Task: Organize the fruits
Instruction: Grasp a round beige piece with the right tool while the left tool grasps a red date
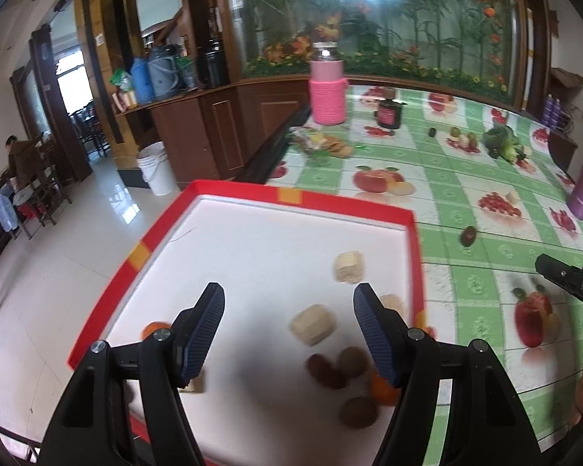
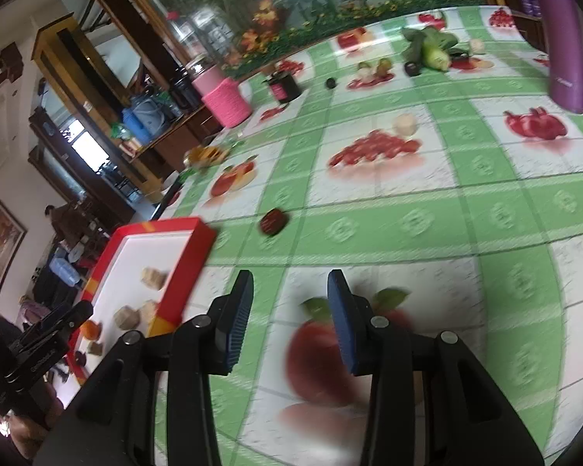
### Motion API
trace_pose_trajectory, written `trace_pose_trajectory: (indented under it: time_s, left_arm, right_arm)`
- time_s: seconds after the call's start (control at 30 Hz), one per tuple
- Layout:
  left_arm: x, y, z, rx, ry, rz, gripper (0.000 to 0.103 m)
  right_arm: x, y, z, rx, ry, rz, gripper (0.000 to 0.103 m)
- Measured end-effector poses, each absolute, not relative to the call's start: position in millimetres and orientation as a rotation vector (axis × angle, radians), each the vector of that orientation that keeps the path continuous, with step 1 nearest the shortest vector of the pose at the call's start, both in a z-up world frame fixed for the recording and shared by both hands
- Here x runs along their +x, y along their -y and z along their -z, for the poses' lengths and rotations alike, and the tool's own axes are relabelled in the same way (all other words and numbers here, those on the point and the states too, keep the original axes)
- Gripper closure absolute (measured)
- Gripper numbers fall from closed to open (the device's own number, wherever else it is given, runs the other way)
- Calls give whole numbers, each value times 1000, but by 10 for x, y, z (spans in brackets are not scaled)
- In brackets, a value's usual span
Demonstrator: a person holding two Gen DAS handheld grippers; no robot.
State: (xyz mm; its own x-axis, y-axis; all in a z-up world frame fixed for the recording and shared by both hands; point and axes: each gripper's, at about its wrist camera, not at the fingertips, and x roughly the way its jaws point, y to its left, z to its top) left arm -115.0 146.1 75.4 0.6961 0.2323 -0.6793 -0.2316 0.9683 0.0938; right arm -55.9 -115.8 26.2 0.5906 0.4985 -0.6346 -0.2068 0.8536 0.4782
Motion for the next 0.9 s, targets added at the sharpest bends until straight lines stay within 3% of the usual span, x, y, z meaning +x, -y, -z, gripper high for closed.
trace_pose_trajectory:
  time_s: [0.33,0.5,0.9]
  left_arm:
    - [-775,-1014,-729,32,-803,-143,34]
    - [-610,-903,-708,26,-838,-106,34]
    - [-311,-695,-617,62,-883,-110,34]
  right_arm:
    - [-38,1639,-357,375,-810,-302,61]
    - [408,1587,-394,342,-793,-242,53]
    - [1092,1449,-107,266,-859,-138,54]
